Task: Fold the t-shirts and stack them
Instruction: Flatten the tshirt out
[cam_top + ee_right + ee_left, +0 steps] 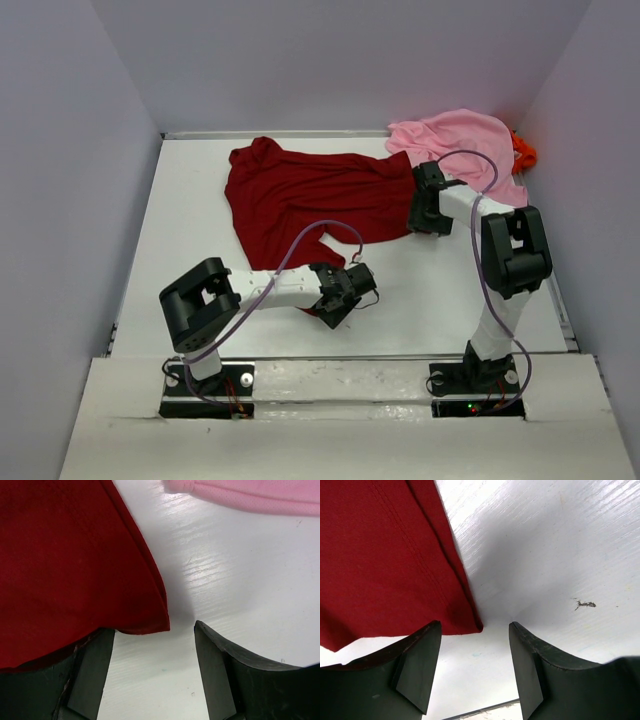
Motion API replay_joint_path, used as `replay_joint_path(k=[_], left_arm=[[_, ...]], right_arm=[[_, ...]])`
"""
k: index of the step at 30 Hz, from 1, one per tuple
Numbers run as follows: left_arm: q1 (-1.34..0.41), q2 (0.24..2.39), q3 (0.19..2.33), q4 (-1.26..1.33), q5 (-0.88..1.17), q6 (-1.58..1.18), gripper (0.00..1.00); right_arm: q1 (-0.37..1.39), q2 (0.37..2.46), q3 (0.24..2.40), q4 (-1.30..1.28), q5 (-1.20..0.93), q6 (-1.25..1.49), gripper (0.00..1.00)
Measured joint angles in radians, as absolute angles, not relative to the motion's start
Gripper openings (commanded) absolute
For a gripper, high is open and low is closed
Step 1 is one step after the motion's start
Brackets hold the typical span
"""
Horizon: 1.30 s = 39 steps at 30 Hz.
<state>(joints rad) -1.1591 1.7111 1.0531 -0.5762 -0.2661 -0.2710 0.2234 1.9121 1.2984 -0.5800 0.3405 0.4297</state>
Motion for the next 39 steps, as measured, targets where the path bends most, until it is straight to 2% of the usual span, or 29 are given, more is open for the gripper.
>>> replay_joint_path(k=[15, 30, 33, 34, 35, 39], left_arm=[[-1.159, 1.706, 1.053, -0.576, -0.258, -0.271, 0.68], [-1.166, 1.7, 1.053, -0.596, -0.259, -0.273, 0.68], [-1.171, 1.689, 1.053, -0.597, -0.26, -0.275, 0.68], [-1.172, 1.686, 1.053, -0.598, -0.26, -0.275, 0.68], [-1.172, 1.685, 1.053, -0.598, -0.26, -0.276, 0.68], [-1.177, 1.685, 1.053, -0.603, -0.261, -0.279, 0.68]], right_arm=[[0.223, 1.768, 1.294, -0.62, 0.333, 0.415, 0.72], [0.223, 1.894, 1.285, -0.618, 0.333, 0.415, 0.7], [0.223, 1.895, 1.285, -0.616, 0.333, 0.415, 0.61], [0.223, 1.897, 1.285, -0.614, 0.332, 0.416, 0.56], [0.223, 1.899, 1.285, -0.61, 0.331, 0.415, 0.43], [0.224, 1.906, 1.286, -0.594, 0.319, 0.417, 0.26]])
